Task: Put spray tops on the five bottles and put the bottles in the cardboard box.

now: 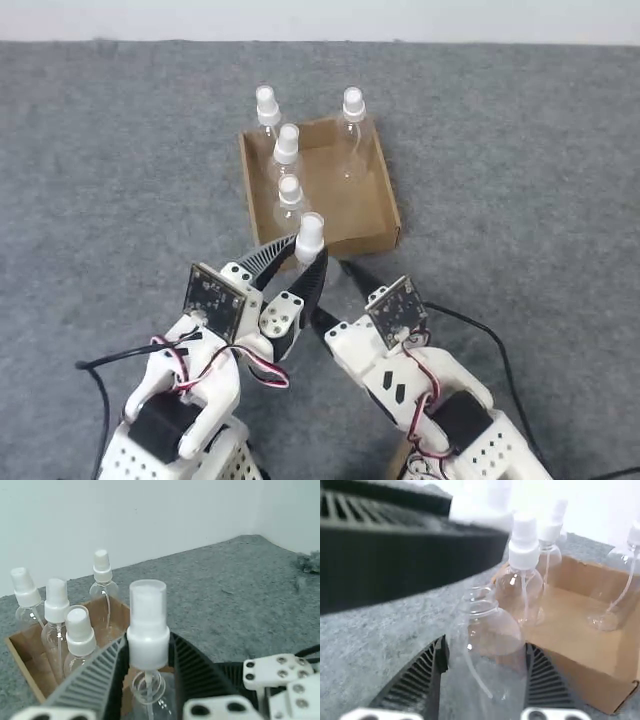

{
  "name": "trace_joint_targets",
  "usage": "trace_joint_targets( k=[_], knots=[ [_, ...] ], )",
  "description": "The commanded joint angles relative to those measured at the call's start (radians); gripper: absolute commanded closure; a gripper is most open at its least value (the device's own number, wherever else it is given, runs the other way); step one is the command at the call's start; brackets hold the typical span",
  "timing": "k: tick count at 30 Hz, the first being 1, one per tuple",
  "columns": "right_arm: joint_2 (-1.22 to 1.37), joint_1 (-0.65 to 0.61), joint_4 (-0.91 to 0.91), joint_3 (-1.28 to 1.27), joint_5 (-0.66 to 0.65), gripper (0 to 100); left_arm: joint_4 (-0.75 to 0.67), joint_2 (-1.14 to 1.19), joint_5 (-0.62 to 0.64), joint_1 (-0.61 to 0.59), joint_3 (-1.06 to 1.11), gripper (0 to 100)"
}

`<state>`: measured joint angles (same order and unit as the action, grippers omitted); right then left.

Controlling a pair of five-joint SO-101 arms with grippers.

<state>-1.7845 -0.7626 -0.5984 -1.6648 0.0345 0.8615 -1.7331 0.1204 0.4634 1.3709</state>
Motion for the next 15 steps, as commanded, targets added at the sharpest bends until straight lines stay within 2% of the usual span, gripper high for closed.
trace_joint_targets(
  k=[1,7,15],
  knots=[
    [-0.033,0.03,0.042,0.009,0.011,90.3,0.003,-0.012,-0.006,0.003,-0.01,96],
    [-0.033,0.031,0.042,0.009,0.011,90.3,0.009,-0.009,0.0,-0.003,-0.007,88],
    [-0.033,0.033,0.042,0.008,0.011,90.3,0.107,-0.014,-0.003,-0.005,-0.064,79]
  ],
)
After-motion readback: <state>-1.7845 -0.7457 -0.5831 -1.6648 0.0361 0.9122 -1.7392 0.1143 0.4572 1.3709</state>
